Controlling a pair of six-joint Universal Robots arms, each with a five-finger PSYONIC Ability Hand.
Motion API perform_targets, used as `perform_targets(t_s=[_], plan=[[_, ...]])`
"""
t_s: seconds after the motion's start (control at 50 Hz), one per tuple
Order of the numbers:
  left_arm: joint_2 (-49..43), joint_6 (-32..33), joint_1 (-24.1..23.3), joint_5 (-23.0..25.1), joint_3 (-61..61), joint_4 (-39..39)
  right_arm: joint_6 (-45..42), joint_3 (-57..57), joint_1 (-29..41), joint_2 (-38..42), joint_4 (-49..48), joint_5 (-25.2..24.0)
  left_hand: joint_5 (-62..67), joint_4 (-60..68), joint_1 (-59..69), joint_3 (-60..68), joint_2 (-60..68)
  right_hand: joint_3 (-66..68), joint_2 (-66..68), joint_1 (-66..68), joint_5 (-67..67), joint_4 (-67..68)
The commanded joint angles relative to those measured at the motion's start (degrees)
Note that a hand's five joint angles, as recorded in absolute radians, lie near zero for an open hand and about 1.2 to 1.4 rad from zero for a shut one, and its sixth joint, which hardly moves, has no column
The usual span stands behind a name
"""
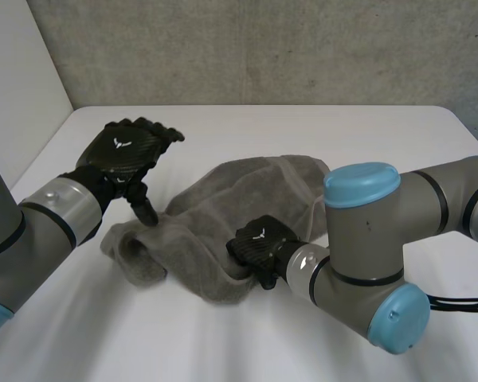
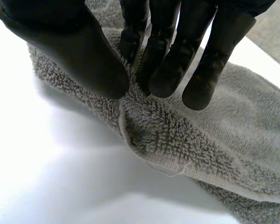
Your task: Fold the towel.
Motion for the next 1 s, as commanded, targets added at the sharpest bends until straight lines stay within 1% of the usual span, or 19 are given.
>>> perform_targets(t_s=[0.02, 0.08, 0.24, 0.36, 0.4, 0.46, 0.5, 0.52, 0.54, 0.56, 0.62, 0.76, 0.78, 0.84, 0.86, 0.9, 0.92, 0.96, 1.0], plan=[[-5.6, -1.5, -2.0, 1.1, 6.1, -0.4, 0.1, 3.9, 0.5, -1.2, -1.9, 1.7, -6.5, 1.4, 0.9, 2.2, 1.8, 3.1, 4.3, 4.0, 3.9, 2.9], [-8.5, -1.4, -2.6, 1.1, 7.7, -1.6, 0.1, 4.4, 0.4, -1.6, -2.0, 1.6, -4.8, 3.1, 2.6, 3.9, 3.5, 3.1, 4.3, 4.0, 3.9, 2.9], [-21.6, 0.7, -4.6, 0.8, 16.6, -16.0, 0.0, 6.0, -0.2, -2.4, -2.3, 1.4, 2.0, 9.8, 9.4, 10.7, 10.2, 3.1, 4.3, 4.0, 3.9, 2.9], [-25.2, 4.8, -4.7, -1.0, 18.2, -17.8, 0.0, 6.3, -0.3, -2.3, -2.3, 0.9, 4.7, 12.5, 12.1, 13.4, 12.9, 3.1, 4.3, 4.0, 3.9, 2.9], [-26.0, 7.9, -4.9, -3.8, 18.2, -17.8, 0.0, 6.3, -0.3, -2.3, -2.3, 0.9, 11.7, 19.5, 19.1, 20.4, 19.9, 3.1, 4.3, 4.0, 3.9, 2.9], [-26.2, 9.0, -5.1, -4.4, 18.1, -17.9, -0.1, 6.1, -0.3, -2.4, -2.3, 0.9, 17.3, 25.1, 24.7, 26.0, 25.5, 3.1, 4.3, 4.0, 3.9, 2.9], [-26.0, 10.9, -5.5, -5.1, 18.0, -18.0, -0.1, 6.0, -0.3, -2.4, -2.3, 0.9, 37.9, 45.7, 45.3, 46.6, 46.1, 3.1, 4.3, 4.0, 3.9, 2.9], [-26.0, 10.9, -5.5, -5.1, 18.0, -18.0, -0.1, 5.6, -0.3, -2.5, -2.3, 1.1, 38.0, 45.8, 45.4, 46.7, 46.2, 3.1, 4.3, 4.0, 3.9, 2.9], [-25.5, 11.0, -5.7, -5.1, 18.1, -17.8, -0.1, 5.6, -0.3, -2.5, -2.3, 1.1, 50.0, 57.8, 57.4, 58.7, 58.2, 3.1, 4.3, 4.0, 3.9, 2.9], [-25.2, 10.6, -5.8, -5.0, 18.5, -17.4, -0.1, 5.2, -0.4, -2.6, -2.3, 1.2, 55.1, 62.9, 62.5, 63.7, 63.3, 3.1, 4.3, 4.0, 3.9, 2.9], [-24.2, 10.4, -5.9, -5.0, 19.1, -16.5, -0.1, 3.9, -0.3, -3.2, -3.7, 1.4, 55.1, 62.9, 62.5, 63.8, 63.3, 3.1, 4.3, 4.0, 3.9, 2.9], [-21.0, 2.5, -7.2, -5.3, 26.0, -2.2, -0.5, -1.8, -1.0, -4.0, -13.3, 3.3, 55.1, 62.9, 62.5, 63.8, 63.3, 3.1, 4.3, 4.0, 3.9, 2.9], [-21.0, 2.5, -7.2, -5.3, 26.1, -2.2, -0.4, -3.8, -1.6, -4.2, -16.4, 4.8, 55.1, 62.9, 62.5, 63.8, 63.3, 3.1, 4.3, 4.0, 3.9, 2.9], [-20.6, -2.5, -7.3, -6.8, 29.8, 5.5, 0.0, -7.0, -2.7, -5.3, -24.8, 7.2, 55.1, 62.9, 62.5, 63.8, 63.3, 3.1, 4.3, 4.0, 3.9, 2.9], [-20.5, -4.6, -7.4, -8.6, 31.5, 9.1, 0.0, -7.0, -2.7, -5.3, -24.8, 7.2, 55.1, 62.9, 62.5, 63.8, 63.3, 3.1, 4.3, 4.0, 3.9, 2.9], [-20.2, -6.2, -7.5, -10.8, 32.9, 12.8, -0.1, -8.5, -3.0, -7.4, -36.9, 8.6, 55.1, 62.9, 62.5, 63.8, 63.3, 3.1, 4.3, 4.0, 3.9, 2.9], [-19.5, -7.7, -7.6, -13.1, 33.8, 16.5, -0.1, -8.5, -3.0, -7.4, -37.0, 8.6, 55.1, 62.9, 62.5, 63.8, 63.3, 3.1, 4.3, 4.0, 3.9, 2.9], [-18.7, -9.0, -7.6, -15.2, 34.0, 20.3, 0.2, -8.5, -3.2, -9.9, -47.1, 9.2, 55.1, 62.9, 62.5, 63.8, 63.3, 3.1, 4.3, 4.0, 3.9, 2.9], [-17.9, -10.0, -7.5, -17.1, 34.0, 23.8, 0.7, -8.5, -3.5, -10.7, -49.7, 8.9, 55.1, 62.9, 62.5, 63.8, 63.3, 3.1, 4.3, 4.0, 3.9, 2.9]])
